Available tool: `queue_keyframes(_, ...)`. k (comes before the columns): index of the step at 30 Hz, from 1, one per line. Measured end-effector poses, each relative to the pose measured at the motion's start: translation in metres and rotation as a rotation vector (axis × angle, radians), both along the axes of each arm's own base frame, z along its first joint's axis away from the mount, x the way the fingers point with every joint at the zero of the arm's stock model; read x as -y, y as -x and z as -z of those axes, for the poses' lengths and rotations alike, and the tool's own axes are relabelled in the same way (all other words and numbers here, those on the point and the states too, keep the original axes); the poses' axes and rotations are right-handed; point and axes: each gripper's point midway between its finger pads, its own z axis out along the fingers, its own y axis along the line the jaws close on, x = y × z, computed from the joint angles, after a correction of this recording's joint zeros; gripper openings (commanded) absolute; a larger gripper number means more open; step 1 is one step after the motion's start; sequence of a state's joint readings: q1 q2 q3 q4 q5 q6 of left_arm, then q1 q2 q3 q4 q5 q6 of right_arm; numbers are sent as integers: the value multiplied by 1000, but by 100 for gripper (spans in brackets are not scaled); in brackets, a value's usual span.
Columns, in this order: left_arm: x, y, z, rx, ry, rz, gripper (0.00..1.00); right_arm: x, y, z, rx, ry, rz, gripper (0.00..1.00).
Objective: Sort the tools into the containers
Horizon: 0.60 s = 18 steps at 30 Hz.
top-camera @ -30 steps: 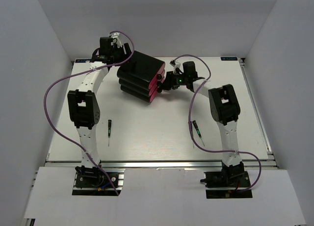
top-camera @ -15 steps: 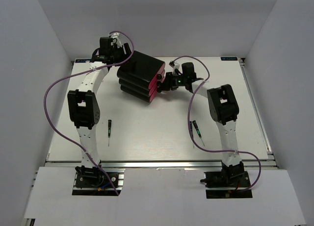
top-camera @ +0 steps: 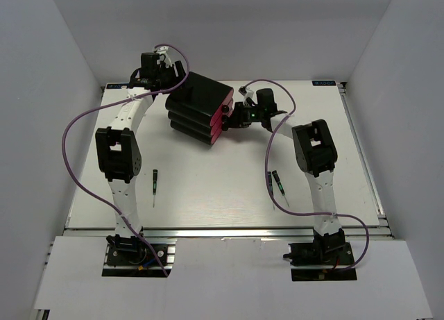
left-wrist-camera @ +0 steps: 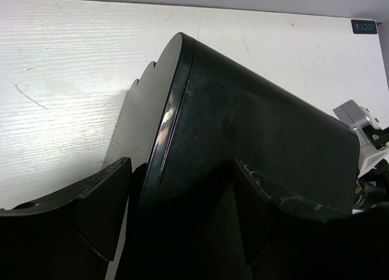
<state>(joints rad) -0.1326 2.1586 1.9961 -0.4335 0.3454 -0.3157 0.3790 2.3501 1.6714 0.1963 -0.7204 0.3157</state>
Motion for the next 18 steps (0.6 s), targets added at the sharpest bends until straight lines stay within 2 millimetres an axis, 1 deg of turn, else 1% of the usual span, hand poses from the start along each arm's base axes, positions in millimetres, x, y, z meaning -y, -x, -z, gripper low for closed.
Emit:
queue_keyframes(3,0,0,0,0,0,-1,76,1,0,1,3,-2,0,26)
queue_keyframes(9,1,1,0,-5,5,5,76,7,5,3,5,-22,5,24)
queue_keyframes(18,6,5,2,-19,28,22,76,38,27,6,-31,-9,18,23)
